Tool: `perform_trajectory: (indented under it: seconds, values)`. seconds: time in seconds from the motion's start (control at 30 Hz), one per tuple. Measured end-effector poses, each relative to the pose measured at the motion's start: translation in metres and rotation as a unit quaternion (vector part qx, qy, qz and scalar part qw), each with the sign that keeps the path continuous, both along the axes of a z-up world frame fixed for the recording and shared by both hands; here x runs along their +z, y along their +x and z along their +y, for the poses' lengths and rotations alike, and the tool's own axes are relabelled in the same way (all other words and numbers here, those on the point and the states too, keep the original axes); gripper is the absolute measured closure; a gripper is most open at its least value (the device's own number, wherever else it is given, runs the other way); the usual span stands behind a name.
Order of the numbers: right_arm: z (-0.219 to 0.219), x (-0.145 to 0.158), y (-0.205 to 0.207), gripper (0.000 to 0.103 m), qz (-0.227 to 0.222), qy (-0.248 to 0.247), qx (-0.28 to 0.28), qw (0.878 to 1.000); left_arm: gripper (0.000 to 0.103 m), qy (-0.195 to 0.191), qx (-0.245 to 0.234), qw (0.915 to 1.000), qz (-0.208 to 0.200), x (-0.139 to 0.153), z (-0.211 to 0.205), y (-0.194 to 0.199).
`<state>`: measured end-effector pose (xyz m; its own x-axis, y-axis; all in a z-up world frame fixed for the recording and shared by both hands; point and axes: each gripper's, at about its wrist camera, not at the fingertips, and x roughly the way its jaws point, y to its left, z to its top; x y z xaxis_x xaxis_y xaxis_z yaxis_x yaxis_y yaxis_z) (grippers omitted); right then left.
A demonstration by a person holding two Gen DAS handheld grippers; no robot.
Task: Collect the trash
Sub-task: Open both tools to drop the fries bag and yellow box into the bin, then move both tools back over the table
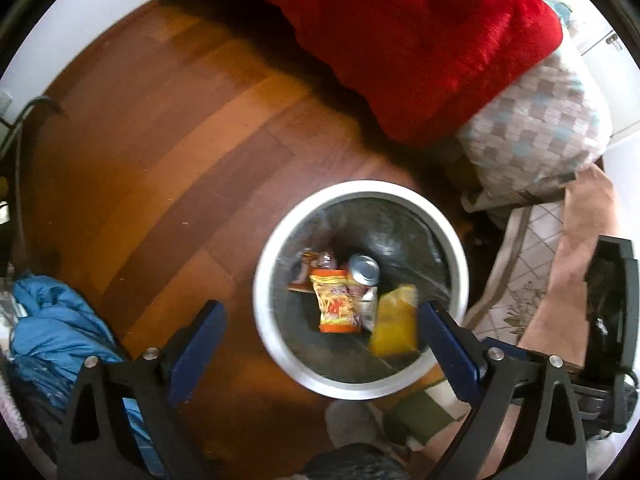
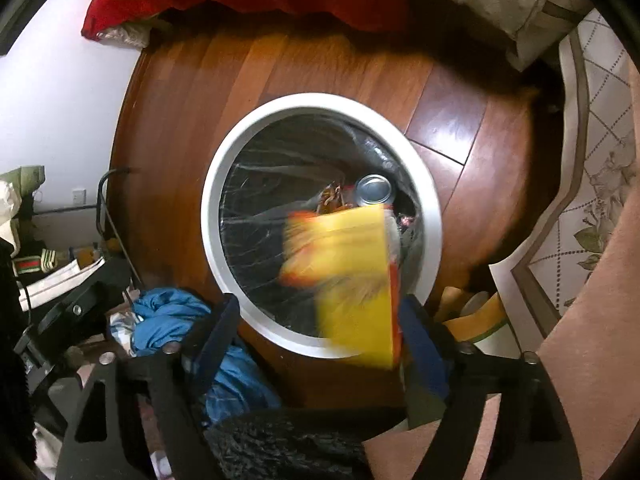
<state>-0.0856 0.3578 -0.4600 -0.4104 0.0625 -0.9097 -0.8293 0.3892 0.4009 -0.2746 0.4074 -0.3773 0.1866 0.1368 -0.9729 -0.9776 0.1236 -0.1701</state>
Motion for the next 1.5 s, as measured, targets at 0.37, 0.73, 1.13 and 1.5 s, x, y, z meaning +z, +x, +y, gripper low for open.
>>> perform_trajectory:
  seconds: [0.37, 0.73, 1.13, 1.5]
  values:
    - [-0.020, 0.045, -0.015, 0.000, -0.116, 0.025, 0.077, 0.990, 0.004, 0.039, -0.012, 0.9985, 0.037, 0.024, -0.030, -0.007]
    - [-0.043, 0.072, -0.015, 0.000, -0.176, 0.045, 0.091, 0.979, 0.004, 0.061, -0.023, 0.9970, 0.042, 0.047, -0.052, -0.005]
    - [-0.077, 0.156, -0.011, 0.000, -0.172, 0.119, 0.057, 0.976, 0.004, 0.124, -0.037, 0.9912, 0.028, 0.124, -0.091, 0.006]
    - [-0.147, 0.256, 0.031, 0.000, -0.115, 0.211, -0.015, 0.970, 0.004, 0.200, -0.053, 0.9779, 0.026, 0.205, -0.138, 0.052]
